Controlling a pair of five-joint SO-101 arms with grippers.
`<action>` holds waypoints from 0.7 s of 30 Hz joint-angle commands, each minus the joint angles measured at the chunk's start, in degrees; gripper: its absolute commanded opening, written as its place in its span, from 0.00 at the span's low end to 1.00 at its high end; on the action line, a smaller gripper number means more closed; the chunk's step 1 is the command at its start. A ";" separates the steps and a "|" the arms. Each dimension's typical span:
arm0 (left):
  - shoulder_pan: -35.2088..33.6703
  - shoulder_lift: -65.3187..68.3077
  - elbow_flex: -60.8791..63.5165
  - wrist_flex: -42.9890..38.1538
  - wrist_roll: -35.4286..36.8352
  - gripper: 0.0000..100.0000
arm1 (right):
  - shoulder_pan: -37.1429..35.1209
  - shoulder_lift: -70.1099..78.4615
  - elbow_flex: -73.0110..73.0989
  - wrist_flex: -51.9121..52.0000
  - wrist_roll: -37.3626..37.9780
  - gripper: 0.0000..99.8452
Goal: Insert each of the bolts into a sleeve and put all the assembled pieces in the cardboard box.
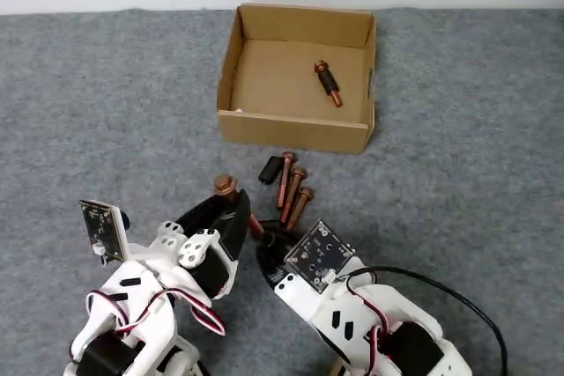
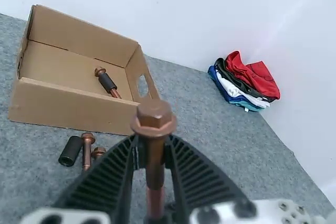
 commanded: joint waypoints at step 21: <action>4.84 -0.09 3.12 -4.84 -3.52 0.00 | -0.04 -0.13 -6.51 -2.68 2.02 0.01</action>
